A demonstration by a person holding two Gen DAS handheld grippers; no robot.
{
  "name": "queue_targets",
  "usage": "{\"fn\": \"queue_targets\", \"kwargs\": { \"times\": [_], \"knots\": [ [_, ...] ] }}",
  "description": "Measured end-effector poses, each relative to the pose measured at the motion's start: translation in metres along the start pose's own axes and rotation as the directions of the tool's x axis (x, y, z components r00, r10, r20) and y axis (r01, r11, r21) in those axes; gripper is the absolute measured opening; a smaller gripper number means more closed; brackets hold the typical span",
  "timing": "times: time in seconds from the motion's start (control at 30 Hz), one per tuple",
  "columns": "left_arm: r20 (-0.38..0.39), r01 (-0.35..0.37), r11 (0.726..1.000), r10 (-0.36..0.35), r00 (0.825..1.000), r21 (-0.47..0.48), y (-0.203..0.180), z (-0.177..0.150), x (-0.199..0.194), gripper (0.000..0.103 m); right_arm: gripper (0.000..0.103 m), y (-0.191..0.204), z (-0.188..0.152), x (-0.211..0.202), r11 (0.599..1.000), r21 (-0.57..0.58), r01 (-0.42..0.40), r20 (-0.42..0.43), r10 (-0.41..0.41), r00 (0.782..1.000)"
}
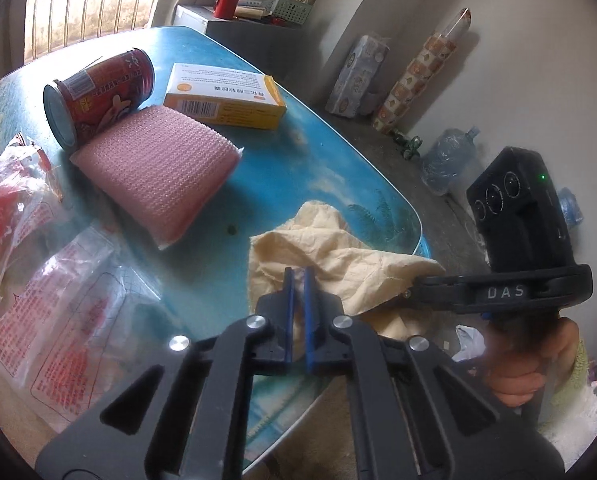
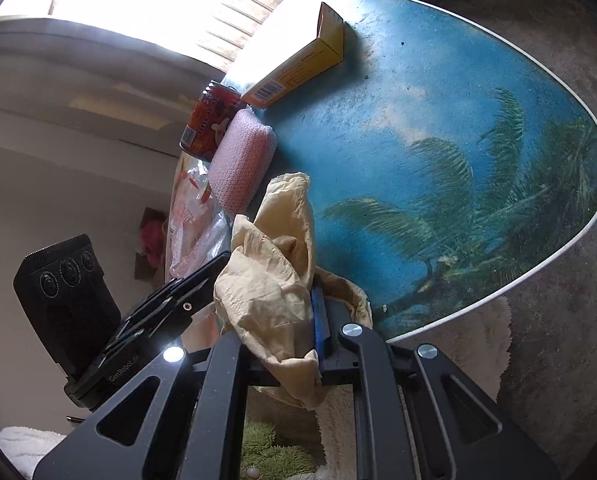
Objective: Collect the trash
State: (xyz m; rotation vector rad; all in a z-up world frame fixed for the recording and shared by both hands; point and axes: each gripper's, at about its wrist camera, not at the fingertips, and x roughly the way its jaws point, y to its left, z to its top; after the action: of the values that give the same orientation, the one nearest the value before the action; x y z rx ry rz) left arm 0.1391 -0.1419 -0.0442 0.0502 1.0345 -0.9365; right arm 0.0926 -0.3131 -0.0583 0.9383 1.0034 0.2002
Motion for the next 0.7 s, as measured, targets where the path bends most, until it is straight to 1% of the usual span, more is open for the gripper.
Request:
{"fn": "queue_targets", "kwargs": {
  "times": [0.07,0.1,0.13,0.17,0.23,0.27,0.3,0.33,0.4,0.43,0.53,0.57,0.7],
  "knots": [
    [-0.030,-0.013,1.000,0.014,0.999,0.019,-0.004,-0.004,0.009,0.000,0.027,0.000,0.000,-0.002,1.000,-0.010,0.011,-0.003,-0.011,1.000],
    [-0.044,-0.015,1.000,0.015,0.999,0.020,-0.004,-0.005,0.013,0.000,0.030,0.000,0.000,-0.005,1.000,-0.017,0.017,-0.001,-0.017,1.000],
    [-0.056,-0.013,1.000,0.014,0.998,0.017,-0.005,-0.006,0.016,0.000,0.037,0.000,0.000,-0.008,0.999,-0.025,0.025,0.004,-0.025,1.000],
    [-0.066,-0.012,1.000,0.013,0.998,0.013,-0.005,-0.007,0.019,0.000,0.042,0.000,-0.001,-0.011,0.999,-0.033,0.036,0.007,-0.036,0.999],
    [-0.065,-0.004,1.000,0.005,0.998,0.015,-0.007,-0.009,0.020,0.000,0.048,0.002,-0.003,-0.018,0.997,-0.055,0.055,0.011,-0.055,0.998],
    [-0.065,-0.003,1.000,0.004,0.998,0.017,-0.007,-0.008,0.021,0.000,0.054,0.002,-0.005,-0.022,0.996,-0.063,0.064,0.016,-0.063,0.998],
    [-0.064,-0.008,1.000,0.009,0.998,0.023,-0.007,-0.009,0.020,0.000,0.058,0.002,-0.006,-0.025,0.996,-0.067,0.062,0.020,-0.061,0.998],
    [-0.063,-0.011,1.000,0.013,0.998,0.029,-0.007,-0.010,0.020,0.000,0.062,0.002,-0.009,-0.029,0.997,-0.069,0.039,0.018,-0.038,0.999],
    [-0.062,-0.007,1.000,0.008,0.998,0.025,-0.007,-0.011,0.019,0.000,0.063,0.000,-0.013,-0.035,0.998,-0.063,-0.028,0.008,0.028,1.000],
    [-0.062,-0.003,1.000,0.004,0.998,0.020,-0.005,-0.011,0.018,0.000,0.063,-0.002,-0.016,-0.041,0.997,-0.056,-0.048,0.009,0.049,0.999],
    [-0.055,0.002,1.000,-0.001,0.999,0.018,-0.004,-0.010,0.019,0.000,0.064,-0.004,-0.017,-0.042,0.998,-0.023,-0.056,0.017,0.057,0.998],
    [-0.051,0.003,1.000,-0.002,0.999,0.019,-0.004,-0.011,0.019,0.000,0.064,-0.006,-0.016,-0.040,0.998,-0.006,-0.066,0.017,0.066,0.998],
    [-0.036,0.012,1.000,-0.012,0.999,0.020,-0.004,-0.013,0.016,0.000,0.064,-0.015,-0.012,-0.027,0.980,0.103,-0.167,0.000,0.168,0.986]
  ]
}}
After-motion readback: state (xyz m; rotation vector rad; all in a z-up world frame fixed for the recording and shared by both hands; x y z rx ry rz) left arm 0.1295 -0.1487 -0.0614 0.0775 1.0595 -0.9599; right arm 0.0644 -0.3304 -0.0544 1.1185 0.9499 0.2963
